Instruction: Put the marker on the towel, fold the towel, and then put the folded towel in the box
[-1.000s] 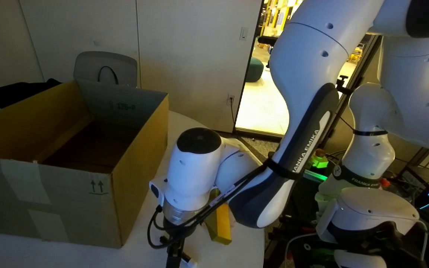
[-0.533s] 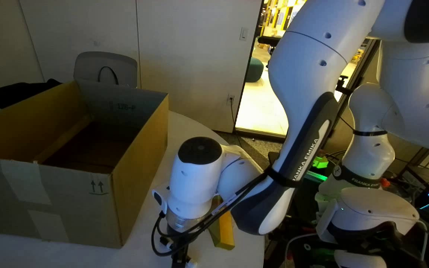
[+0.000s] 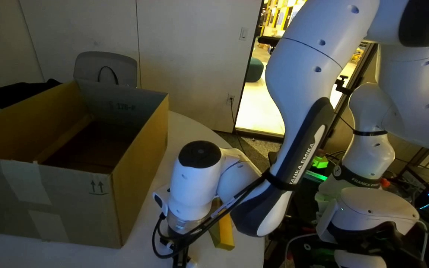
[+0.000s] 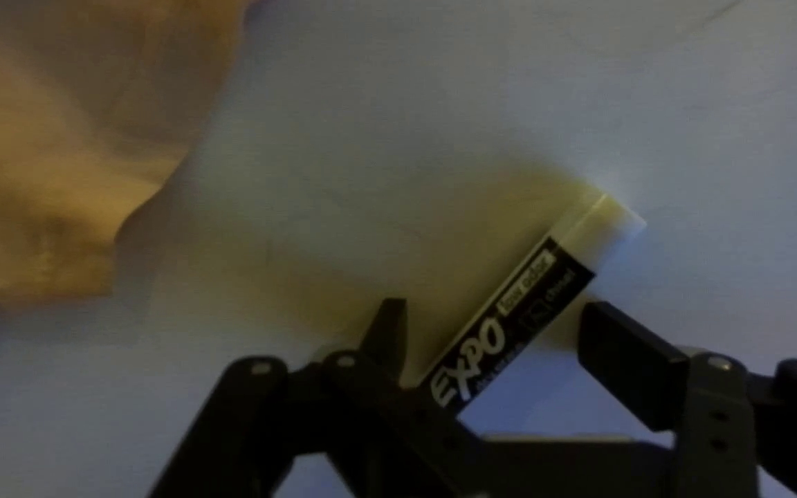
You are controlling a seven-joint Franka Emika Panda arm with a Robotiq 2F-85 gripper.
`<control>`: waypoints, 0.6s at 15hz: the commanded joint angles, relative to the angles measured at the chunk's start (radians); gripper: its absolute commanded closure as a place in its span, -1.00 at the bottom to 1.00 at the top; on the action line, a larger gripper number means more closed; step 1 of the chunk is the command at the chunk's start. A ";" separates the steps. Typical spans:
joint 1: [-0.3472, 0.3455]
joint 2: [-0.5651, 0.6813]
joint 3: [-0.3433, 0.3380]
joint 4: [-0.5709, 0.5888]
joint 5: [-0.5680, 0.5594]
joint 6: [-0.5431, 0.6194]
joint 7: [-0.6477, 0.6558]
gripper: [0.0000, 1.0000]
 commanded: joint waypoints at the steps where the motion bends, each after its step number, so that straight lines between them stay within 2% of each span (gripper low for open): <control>1: -0.019 -0.028 0.029 -0.013 0.025 -0.019 -0.080 0.28; 5: -0.023 -0.070 0.038 -0.032 0.006 -0.047 -0.137 0.90; 6: -0.026 -0.077 0.041 -0.036 0.005 -0.052 -0.149 0.96; 7: -0.023 -0.085 0.036 -0.040 -0.002 -0.055 -0.159 0.89; 9: -0.029 -0.117 0.031 -0.062 -0.013 -0.060 -0.187 0.87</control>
